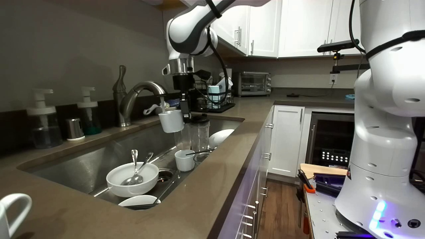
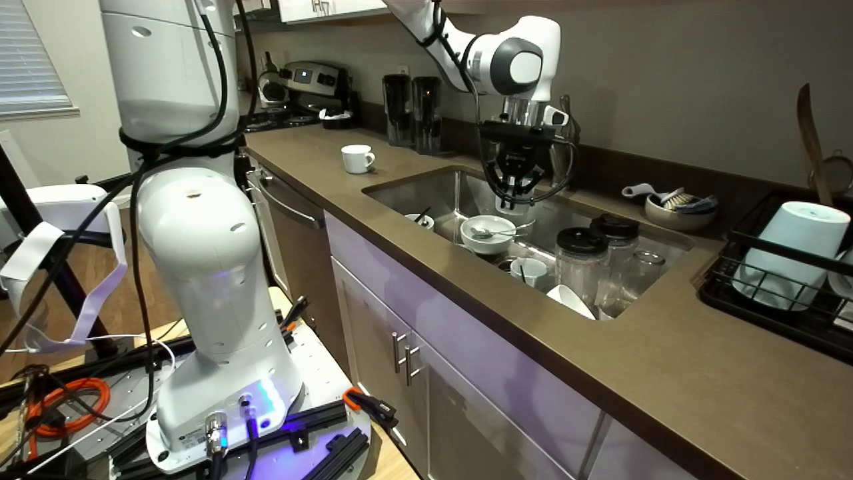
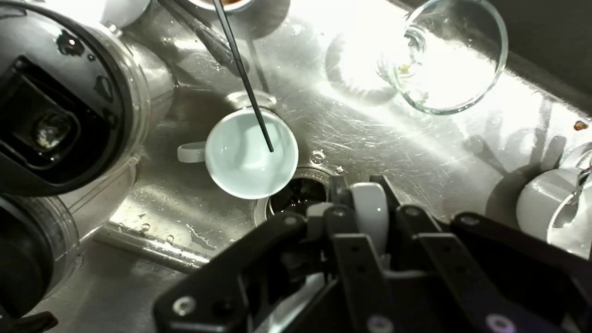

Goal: Fill one of the mugs on the left side of the sink with water and then put it on the right side of the sink

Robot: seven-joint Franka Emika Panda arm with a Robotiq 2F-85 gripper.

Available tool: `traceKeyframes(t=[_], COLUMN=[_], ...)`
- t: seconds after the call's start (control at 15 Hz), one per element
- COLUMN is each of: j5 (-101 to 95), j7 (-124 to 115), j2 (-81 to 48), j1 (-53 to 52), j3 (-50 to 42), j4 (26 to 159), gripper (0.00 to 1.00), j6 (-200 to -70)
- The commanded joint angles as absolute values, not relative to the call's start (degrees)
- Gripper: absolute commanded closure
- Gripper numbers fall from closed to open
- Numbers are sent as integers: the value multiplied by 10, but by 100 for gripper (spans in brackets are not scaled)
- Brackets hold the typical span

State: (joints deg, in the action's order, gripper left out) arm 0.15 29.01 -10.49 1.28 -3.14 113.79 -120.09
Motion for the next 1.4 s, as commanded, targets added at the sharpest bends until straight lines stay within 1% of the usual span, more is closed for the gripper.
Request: traceKeyframes(t=[0.0, 0.13, 0.2, 0.67, 1.07, 1.33], j5=[-1, -1, -1, -26, -77, -111], j7=[288, 288, 288, 251, 176, 139], j2=[-105, -105, -105, -41, 58, 108], j1=[24, 24, 24, 9, 1, 5], j3=[-20, -19, -19, -2, -1, -4], j4=[1137, 1137, 1137, 1240, 1342, 1376], gripper=[84, 84, 94, 94, 94, 95], j6=[-1200, -1200, -1200, -1228, -1241, -1235])
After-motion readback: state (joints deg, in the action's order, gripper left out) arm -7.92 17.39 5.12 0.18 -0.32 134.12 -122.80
